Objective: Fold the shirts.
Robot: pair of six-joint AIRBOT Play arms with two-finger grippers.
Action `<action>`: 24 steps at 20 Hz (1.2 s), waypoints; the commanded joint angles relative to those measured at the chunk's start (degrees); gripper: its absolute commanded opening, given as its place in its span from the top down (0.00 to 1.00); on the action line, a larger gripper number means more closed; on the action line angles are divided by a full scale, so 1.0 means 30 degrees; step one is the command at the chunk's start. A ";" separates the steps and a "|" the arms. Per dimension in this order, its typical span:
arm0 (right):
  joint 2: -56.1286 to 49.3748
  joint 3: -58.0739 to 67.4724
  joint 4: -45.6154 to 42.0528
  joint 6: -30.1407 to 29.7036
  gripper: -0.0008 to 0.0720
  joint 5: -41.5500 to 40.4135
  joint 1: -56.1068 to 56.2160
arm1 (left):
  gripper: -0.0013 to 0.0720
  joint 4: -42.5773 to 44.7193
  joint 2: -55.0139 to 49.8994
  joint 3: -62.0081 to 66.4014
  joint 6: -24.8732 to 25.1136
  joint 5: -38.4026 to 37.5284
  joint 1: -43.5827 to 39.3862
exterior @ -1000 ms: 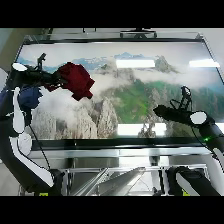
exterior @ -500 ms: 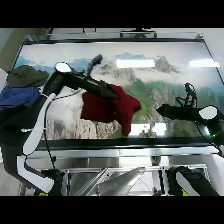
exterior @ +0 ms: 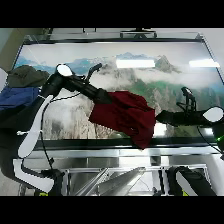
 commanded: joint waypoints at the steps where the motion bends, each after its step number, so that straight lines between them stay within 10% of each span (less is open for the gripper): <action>1: 0.1355 -0.2120 0.0168 0.0372 0.23 0.1202 0.0328 | 0.52 0.3548 0.1486 -0.3694 -0.0503 0.0044 0.2317; 7: -0.0656 -0.4554 0.5559 -0.2535 0.15 -0.4954 0.3395 | 0.52 0.4721 0.2164 -0.9151 0.0721 0.5996 0.5836; 21: -1.1278 0.2608 0.8502 -0.4291 0.17 -0.8349 0.9369 | 0.52 0.4714 -0.2324 -0.4167 0.1137 0.5115 0.1421; 22: -1.1285 0.2667 0.8502 -0.4299 0.30 -0.8378 0.9369 | 0.53 0.4750 -0.2324 -0.4051 0.1137 0.5173 0.1137; 24: -1.1344 0.2674 0.8422 -0.4299 0.61 -0.8335 0.9369 | 0.98 0.4728 -0.2317 -0.3927 0.1158 0.5246 0.0998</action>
